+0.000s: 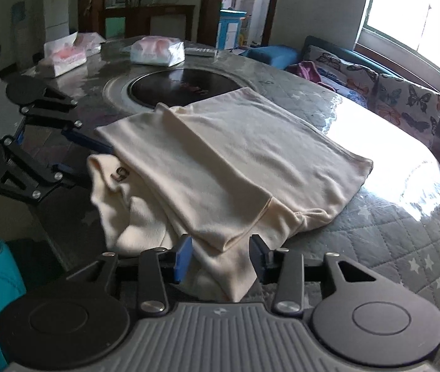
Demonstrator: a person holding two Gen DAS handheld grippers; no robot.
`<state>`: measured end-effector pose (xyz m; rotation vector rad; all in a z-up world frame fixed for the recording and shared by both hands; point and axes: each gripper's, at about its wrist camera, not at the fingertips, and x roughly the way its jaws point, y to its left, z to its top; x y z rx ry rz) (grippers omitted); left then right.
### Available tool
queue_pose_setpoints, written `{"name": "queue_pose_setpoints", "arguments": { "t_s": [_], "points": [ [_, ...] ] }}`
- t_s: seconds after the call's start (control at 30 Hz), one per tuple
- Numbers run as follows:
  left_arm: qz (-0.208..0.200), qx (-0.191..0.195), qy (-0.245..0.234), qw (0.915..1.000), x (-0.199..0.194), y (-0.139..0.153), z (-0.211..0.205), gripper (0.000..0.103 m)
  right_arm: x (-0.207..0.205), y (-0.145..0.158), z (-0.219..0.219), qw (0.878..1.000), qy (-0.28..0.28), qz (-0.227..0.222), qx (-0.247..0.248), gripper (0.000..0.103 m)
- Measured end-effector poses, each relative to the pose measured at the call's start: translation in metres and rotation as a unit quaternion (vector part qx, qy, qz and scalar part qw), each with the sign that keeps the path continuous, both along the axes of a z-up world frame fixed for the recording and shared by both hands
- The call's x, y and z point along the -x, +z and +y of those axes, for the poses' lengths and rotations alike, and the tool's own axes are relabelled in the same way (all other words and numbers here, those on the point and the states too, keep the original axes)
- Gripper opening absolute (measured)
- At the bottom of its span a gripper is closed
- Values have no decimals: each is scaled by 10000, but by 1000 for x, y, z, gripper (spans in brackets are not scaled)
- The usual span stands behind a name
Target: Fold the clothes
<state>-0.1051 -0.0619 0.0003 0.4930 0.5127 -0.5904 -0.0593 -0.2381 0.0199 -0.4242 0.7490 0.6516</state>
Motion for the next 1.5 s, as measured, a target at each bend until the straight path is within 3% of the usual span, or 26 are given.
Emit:
{"name": "queue_pose_setpoints", "arguments": {
  "t_s": [0.13,0.2,0.27,0.47,0.63,0.77,0.83,0.9,1.0,1.2,1.5],
  "points": [
    [-53,98,5,9999,-5,1,0,31,9,3,2,9996,259,-18,127,52],
    [-58,190,36,9998,-7,3,1,17,14,3,4,9989,431,-41,177,55],
    [-27,306,102,9995,-11,7,1,11,20,3,6,9979,602,-64,227,58],
    [286,889,388,9949,-39,22,7,9,28,0,17,9943,987,-283,270,66],
    [527,1124,514,9909,-59,24,13,9,16,-7,28,9936,955,-581,178,66],
    [613,1185,539,9896,-70,24,14,9,-1,-13,33,9950,874,-470,73,54],
    [651,1214,547,9889,-71,22,15,9,-10,-16,33,9966,766,-309,36,43],
    [677,1218,587,9885,-71,21,16,14,-20,-16,30,9977,662,-74,-113,25],
    [651,1216,591,9887,-66,20,18,15,-29,-11,24,9974,566,211,-388,15],
    [492,1054,540,9917,-46,20,23,27,-43,0,18,9956,411,434,-724,14],
    [339,552,599,9961,-30,4,30,29,-58,11,12,9949,139,371,-932,13]
  ]
}}
